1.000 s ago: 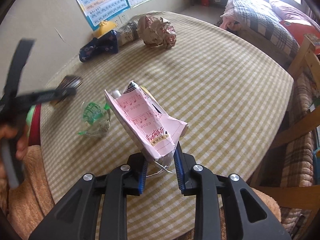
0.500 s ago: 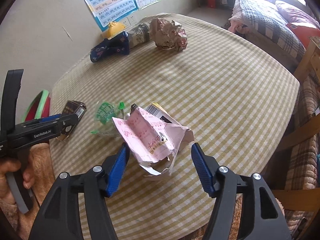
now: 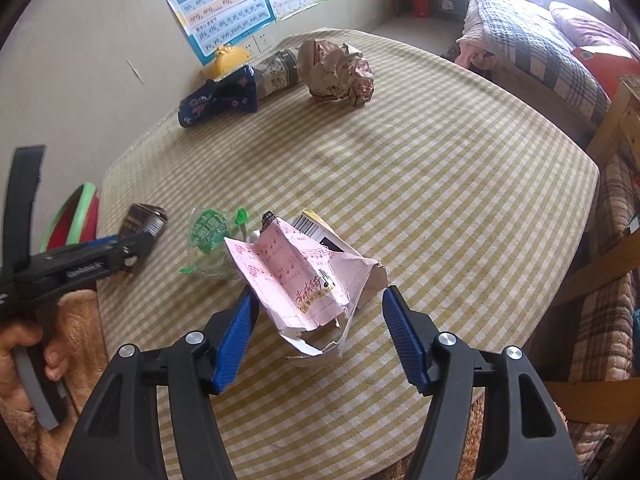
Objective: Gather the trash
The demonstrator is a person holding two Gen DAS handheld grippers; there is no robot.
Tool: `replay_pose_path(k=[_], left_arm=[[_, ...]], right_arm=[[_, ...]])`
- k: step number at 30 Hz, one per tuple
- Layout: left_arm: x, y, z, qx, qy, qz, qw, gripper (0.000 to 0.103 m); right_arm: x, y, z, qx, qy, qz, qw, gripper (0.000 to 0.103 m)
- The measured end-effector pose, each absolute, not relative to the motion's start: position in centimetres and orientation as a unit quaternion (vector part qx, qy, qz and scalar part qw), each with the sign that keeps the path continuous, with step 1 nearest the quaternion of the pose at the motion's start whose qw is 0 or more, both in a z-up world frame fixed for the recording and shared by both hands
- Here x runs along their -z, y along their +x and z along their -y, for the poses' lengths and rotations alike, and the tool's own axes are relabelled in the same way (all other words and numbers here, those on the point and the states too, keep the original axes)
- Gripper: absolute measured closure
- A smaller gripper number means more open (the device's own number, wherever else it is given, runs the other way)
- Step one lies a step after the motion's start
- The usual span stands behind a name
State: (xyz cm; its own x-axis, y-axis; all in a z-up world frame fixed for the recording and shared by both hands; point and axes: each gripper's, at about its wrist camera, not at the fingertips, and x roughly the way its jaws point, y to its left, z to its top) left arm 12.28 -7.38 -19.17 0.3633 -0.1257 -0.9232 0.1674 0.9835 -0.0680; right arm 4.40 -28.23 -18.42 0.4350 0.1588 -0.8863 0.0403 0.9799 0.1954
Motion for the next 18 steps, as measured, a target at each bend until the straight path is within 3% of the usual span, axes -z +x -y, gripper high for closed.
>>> replay_pose_path(k=[1, 4, 10, 18], left_arm=[[18.9, 12.1, 7.4, 0.088, 0.018, -0.554, 0.827, 0.055], [17.7, 11.7, 7.5, 0.091, 0.021, -0.54, 0.836, 0.055], [14.7, 10.6, 7.4, 0.098, 0.019, -0.506, 0.856, 0.055], [10.3, 8.9, 6.6, 0.105, 0.007, -0.455, 0.884, 0.055]], right_arm=[[18.6, 4.4, 28.1, -0.036, 0.088, -0.534, 0.84, 0.042], [18.8, 4.4, 27.5, -0.04, 0.073, -0.541, 0.837, 0.059], [16.6, 3.9, 27.5, -0.028, 0.07, -0.51, 0.857, 0.071], [10.5, 3.1, 26.0, -0.032, 0.071, -0.446, 0.892, 0.071]])
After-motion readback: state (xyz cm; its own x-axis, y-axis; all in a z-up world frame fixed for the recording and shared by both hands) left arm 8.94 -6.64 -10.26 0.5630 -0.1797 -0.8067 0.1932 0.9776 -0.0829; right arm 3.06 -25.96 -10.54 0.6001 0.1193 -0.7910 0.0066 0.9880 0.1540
